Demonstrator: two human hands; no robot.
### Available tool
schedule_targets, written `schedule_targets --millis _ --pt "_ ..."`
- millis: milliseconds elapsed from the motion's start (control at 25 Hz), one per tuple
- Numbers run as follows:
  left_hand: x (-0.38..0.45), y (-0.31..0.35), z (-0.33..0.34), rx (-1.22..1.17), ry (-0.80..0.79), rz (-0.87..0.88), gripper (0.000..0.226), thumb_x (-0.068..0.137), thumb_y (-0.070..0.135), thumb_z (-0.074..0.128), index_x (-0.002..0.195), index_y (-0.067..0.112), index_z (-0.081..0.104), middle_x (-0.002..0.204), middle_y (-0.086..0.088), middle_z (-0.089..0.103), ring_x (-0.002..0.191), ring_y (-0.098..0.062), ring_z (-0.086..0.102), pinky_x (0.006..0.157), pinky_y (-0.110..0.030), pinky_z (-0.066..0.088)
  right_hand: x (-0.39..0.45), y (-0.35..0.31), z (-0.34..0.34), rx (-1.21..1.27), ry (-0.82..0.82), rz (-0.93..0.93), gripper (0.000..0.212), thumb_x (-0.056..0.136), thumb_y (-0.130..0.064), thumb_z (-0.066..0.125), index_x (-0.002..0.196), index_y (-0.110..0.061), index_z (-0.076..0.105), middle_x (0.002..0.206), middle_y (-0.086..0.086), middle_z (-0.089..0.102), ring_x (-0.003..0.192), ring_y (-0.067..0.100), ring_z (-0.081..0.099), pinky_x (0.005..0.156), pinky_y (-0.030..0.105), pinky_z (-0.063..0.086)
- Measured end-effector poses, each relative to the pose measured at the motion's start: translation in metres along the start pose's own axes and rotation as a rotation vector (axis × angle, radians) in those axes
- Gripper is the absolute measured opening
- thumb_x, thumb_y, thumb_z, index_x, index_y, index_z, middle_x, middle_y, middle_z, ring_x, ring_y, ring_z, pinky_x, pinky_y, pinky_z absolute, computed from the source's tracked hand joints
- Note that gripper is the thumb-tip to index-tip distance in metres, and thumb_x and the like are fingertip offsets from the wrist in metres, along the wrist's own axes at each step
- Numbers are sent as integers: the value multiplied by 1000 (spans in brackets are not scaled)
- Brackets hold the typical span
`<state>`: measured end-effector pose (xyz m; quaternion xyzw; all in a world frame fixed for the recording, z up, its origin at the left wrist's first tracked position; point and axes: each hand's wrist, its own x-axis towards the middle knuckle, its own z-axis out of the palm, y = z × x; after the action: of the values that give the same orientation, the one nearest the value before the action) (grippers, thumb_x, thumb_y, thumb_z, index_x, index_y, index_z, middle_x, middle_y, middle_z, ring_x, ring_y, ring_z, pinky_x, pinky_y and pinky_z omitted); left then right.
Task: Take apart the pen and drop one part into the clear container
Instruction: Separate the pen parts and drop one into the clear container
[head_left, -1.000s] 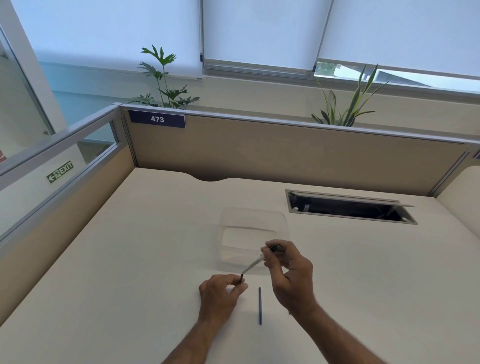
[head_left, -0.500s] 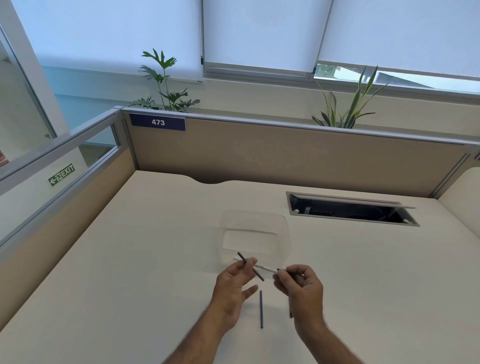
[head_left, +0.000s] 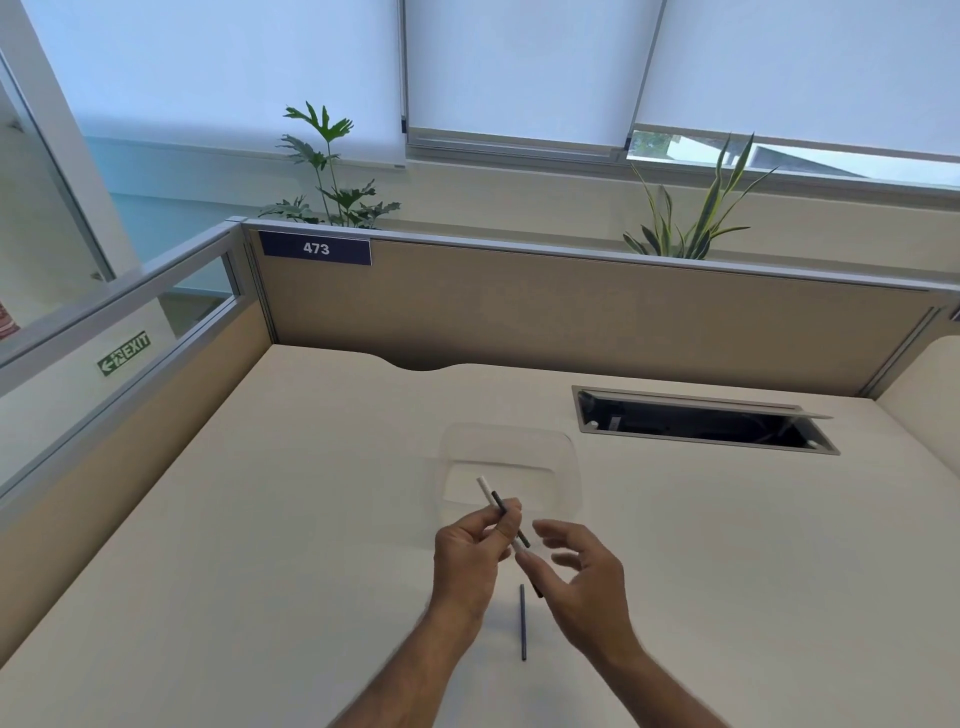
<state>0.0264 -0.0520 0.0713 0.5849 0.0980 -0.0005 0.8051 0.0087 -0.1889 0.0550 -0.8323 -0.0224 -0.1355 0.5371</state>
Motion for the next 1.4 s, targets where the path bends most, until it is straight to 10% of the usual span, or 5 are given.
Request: schedule_targets --millis 360,680,1000,1400 --pt "4 -1 -1 70 6 145 15 80 14 78 90 25 80 88 4 79 85 -11 74 71 -16 55 22 -10 7 42 -100 -77 14 84 -10 77 89 -23 77 80 -9 79 74 8 73 65 20 56" --pt "15 -9 -23 409 201 367 23 84 -2 70 76 19 65 93 10 76 78 -5 69 63 -18 53 65 -2 0 -450 -116 -224 13 87 -11 71 98 -17 74 91 -3 74 87 16 62 78 28 51" --pt "16 -12 -30 339 224 294 39 87 0 64 112 27 54 93 10 75 75 -8 65 60 -11 46 105 6 6 -977 -329 -203 18 95 -21 55 107 -24 68 108 -2 70 108 26 54 84 40 42" --pt "18 -16 -31 290 222 244 15 89 14 69 94 28 68 88 8 76 82 -8 70 69 -16 54 94 3 2 -825 -174 -319 23 87 -14 68 110 -17 70 103 -1 74 100 28 62 78 41 51"
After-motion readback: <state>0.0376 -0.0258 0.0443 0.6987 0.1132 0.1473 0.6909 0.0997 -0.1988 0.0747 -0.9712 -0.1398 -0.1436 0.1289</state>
